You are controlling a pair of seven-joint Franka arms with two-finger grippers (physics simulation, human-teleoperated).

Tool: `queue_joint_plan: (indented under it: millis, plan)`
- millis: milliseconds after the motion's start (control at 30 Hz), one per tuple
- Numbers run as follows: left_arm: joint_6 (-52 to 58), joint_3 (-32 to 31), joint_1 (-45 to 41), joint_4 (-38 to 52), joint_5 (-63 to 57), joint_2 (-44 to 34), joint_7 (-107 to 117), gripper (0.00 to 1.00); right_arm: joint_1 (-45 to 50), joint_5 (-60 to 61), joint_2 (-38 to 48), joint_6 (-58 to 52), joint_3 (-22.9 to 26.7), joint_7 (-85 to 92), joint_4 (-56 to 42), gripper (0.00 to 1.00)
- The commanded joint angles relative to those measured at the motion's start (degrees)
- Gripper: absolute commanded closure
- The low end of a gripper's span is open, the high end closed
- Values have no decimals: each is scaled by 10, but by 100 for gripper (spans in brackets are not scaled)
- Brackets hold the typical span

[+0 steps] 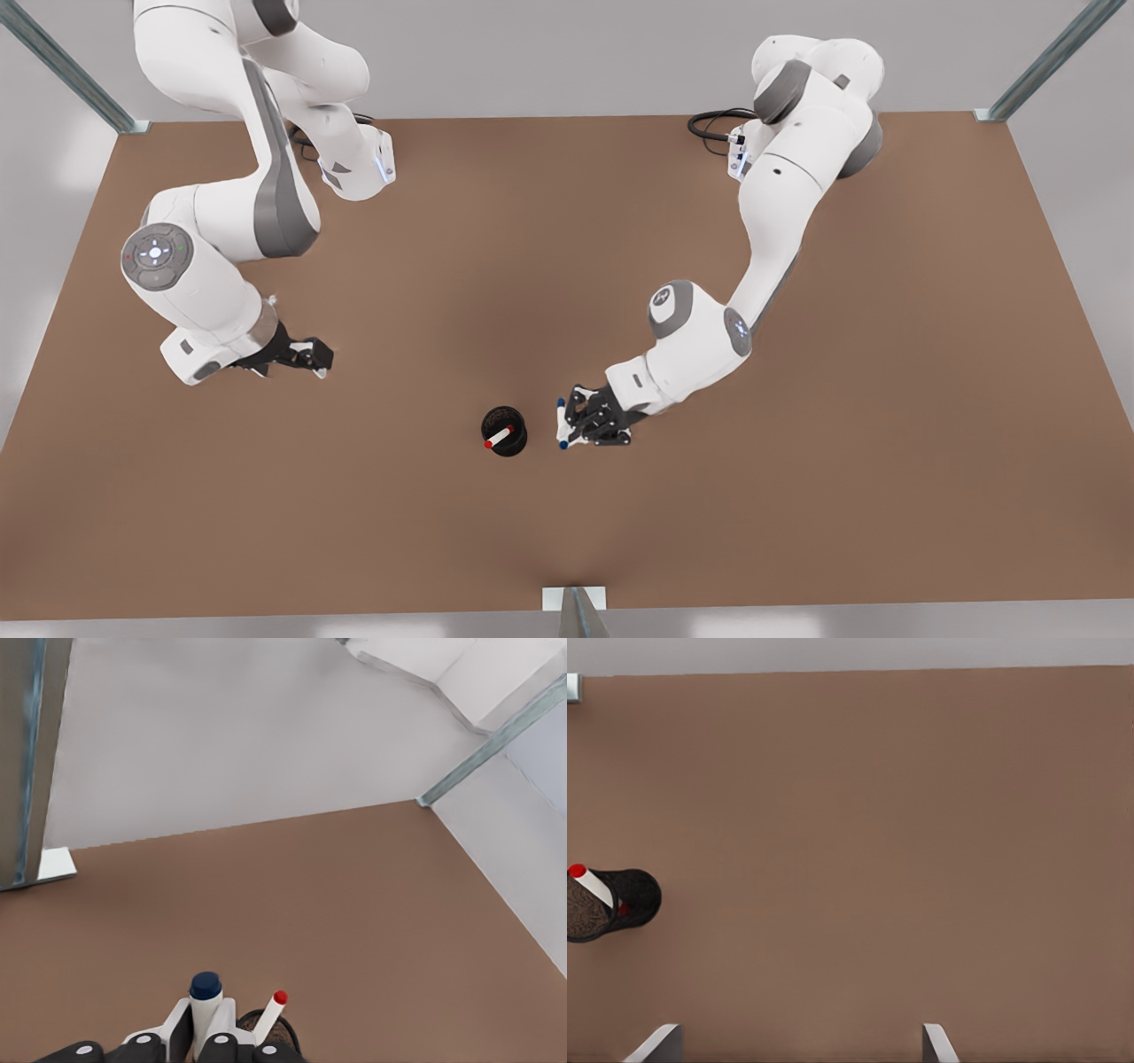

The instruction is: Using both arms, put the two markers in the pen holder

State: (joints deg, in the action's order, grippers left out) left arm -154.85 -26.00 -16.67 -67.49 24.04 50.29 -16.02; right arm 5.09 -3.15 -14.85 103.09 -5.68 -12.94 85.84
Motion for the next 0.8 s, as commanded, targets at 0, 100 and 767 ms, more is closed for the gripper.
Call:
queue_joint_plan:
  millis: [0, 100, 767]
  plan:
    - [-190, -2, -17, 8, 11, 17, -219, 79, 0, 1, 0, -19, 1, 75, -1, 0]
    - [-251, -2, -42, 26, 11, 38, -160, 79, 0, 1, 0, -17, 1, 75, -1, 0]
    - [-325, 40, -152, 81, 6, 137, -118, 77, -2, -11, -4, -15, 2, 77, -1, 0]
